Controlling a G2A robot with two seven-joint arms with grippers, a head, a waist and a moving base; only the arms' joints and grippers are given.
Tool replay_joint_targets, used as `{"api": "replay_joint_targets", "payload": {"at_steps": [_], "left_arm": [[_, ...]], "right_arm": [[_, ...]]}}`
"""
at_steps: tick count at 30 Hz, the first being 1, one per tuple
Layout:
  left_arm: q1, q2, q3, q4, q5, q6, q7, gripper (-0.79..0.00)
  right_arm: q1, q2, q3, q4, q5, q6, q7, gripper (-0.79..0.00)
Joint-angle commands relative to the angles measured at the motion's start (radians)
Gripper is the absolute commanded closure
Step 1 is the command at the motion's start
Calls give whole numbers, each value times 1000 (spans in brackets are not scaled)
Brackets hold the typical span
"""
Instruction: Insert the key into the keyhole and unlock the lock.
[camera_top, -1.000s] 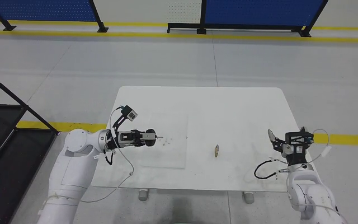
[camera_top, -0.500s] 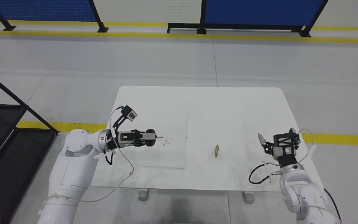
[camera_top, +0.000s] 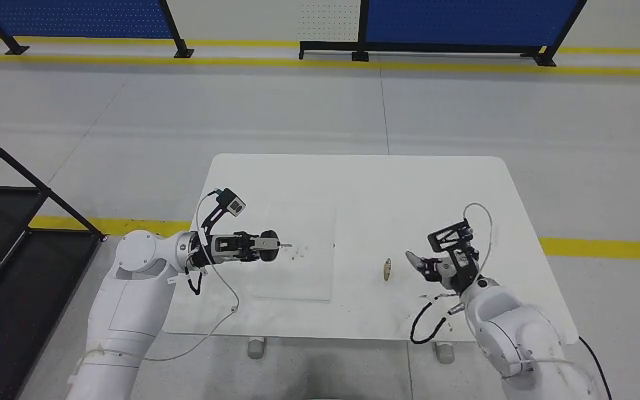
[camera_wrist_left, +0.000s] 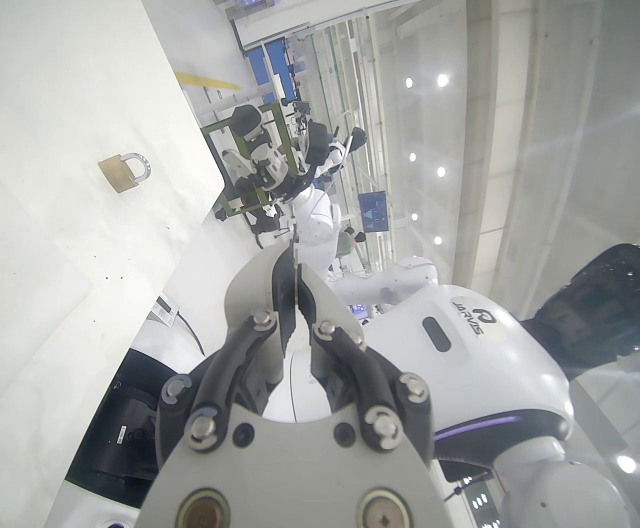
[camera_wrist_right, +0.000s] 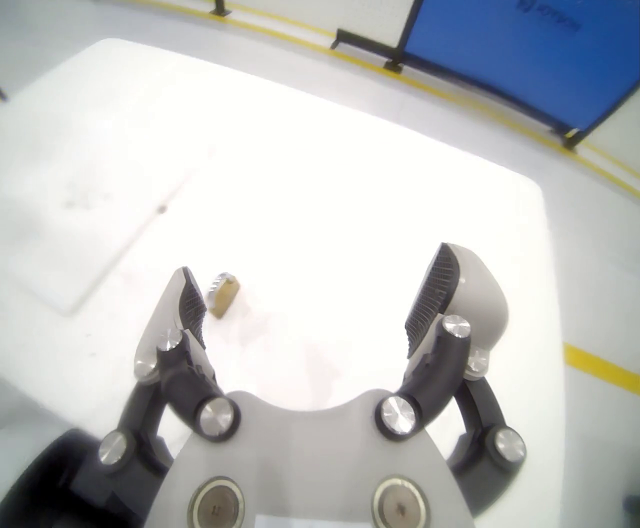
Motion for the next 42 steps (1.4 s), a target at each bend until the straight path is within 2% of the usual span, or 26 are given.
{"api": "replay_joint_targets", "payload": {"at_steps": [1,3,10,16,26,42], "left_arm": [[0,0,0,0,0,0,0,0],[0,0,0,0,0,0,0,0],[0,0,0,0,0,0,0,0],[0,0,0,0,0,0,0,0],[0,0,0,0,0,0,0,0],[0,0,0,0,0,0,0,0]], "right_arm": [[55,-2,-17,-12,48,-4,148,-785],[117,-6,-42,-14,113,16,274,-785],[346,-27,-165,69,199,154,592,-785],[500,-51,-257,208,247,293,725,-785],[631,-82,-387,404,169,418,761,-785],[631,-82,-387,404,169,418,761,-785]]}}
